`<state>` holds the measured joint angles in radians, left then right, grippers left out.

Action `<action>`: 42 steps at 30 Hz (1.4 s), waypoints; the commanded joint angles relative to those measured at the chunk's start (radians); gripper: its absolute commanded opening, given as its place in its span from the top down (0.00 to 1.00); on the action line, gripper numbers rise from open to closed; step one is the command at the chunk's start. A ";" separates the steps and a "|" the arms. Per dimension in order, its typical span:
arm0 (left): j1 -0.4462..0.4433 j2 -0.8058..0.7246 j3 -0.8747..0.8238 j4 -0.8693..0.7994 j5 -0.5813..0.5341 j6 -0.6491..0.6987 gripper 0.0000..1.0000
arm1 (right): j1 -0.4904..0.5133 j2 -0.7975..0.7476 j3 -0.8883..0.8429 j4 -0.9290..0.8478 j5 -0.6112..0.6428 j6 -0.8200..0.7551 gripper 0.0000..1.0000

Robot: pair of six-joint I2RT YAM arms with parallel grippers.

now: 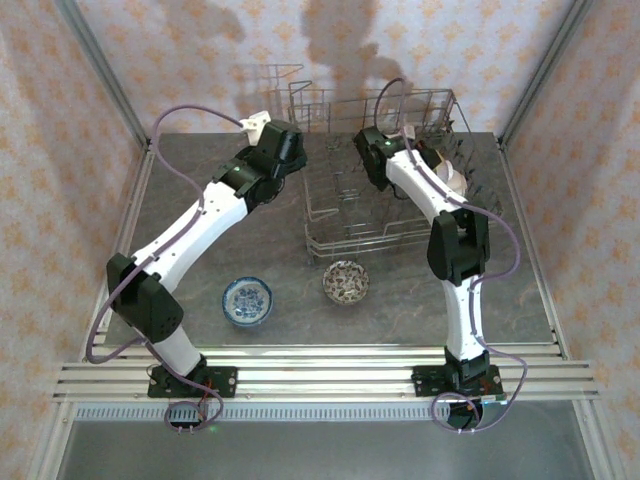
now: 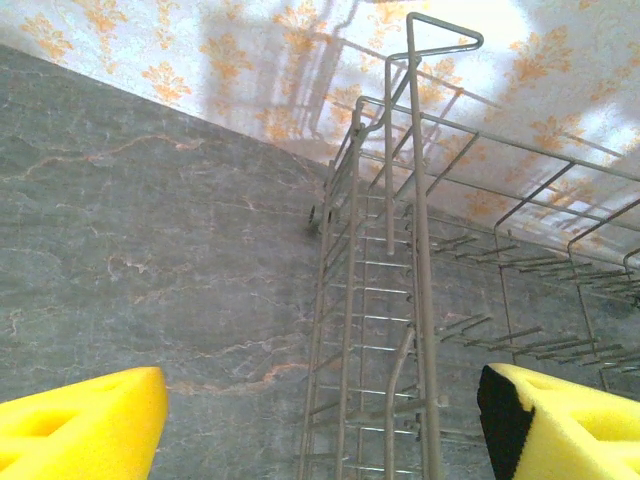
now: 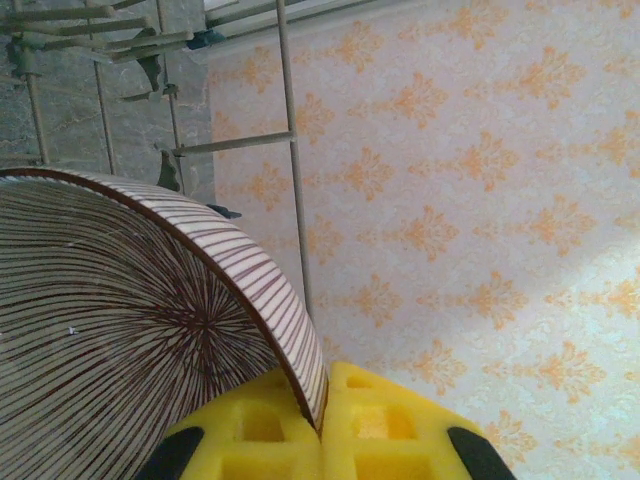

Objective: Load the bowls into the dish rack

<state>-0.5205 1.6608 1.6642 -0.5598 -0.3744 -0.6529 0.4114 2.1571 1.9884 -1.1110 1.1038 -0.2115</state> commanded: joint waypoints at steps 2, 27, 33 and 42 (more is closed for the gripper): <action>0.008 -0.052 -0.042 0.041 -0.032 0.018 0.18 | 0.024 0.038 0.002 -0.035 0.061 0.007 1.00; 0.013 -0.108 -0.114 0.038 -0.029 0.007 0.17 | 0.054 0.091 0.058 -0.161 -0.077 0.057 0.73; 0.016 -0.107 -0.143 0.020 -0.046 0.015 0.16 | 0.053 0.122 0.102 -0.141 -0.144 0.056 0.60; 0.029 -0.116 -0.158 -0.022 -0.050 0.019 0.16 | 0.020 0.177 0.219 -0.186 -0.268 0.100 0.54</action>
<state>-0.5037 1.5749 1.5162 -0.5369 -0.3786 -0.6525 0.4503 2.3184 2.1567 -1.2457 0.8791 -0.1570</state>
